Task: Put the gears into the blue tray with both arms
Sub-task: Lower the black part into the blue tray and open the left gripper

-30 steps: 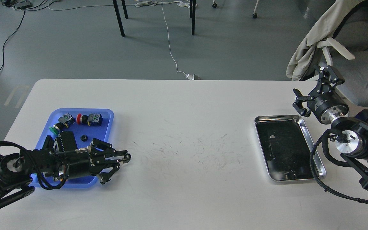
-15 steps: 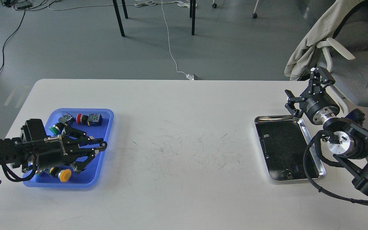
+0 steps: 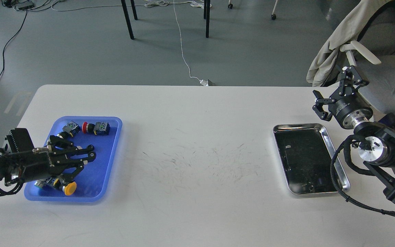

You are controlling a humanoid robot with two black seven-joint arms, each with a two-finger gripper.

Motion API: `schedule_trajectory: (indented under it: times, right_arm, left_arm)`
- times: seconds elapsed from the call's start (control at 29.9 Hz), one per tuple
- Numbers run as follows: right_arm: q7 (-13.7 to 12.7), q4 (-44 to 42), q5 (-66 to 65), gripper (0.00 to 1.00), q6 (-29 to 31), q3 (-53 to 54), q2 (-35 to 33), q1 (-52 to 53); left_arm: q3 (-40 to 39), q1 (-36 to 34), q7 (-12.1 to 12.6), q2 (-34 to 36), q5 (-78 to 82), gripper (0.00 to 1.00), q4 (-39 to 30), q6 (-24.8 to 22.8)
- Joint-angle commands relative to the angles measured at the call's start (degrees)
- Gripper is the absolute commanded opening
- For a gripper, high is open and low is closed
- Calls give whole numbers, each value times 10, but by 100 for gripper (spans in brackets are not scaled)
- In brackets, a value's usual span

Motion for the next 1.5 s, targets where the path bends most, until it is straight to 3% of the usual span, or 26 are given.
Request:
schedule_trajectory:
  times: [0.0,0.53,0.74,1.47]
  right_arm:
    - [0,0,0,99,0,0,-5,1]
    - [0,0,0,99,0,0,-13,0]
    - [0,0,0,99,0,0,-13,0]
    - [0,1,-1,99,1,-2,-13,-1]
  left_arm:
    - [4,2,0,-6,0,11,14,1]
    - [4,18,0,-33,-3,11,36,10]
    - [6,18,0,-53,-5,11,77,9]
    - [9,36,0,-43,2,12,89,18]
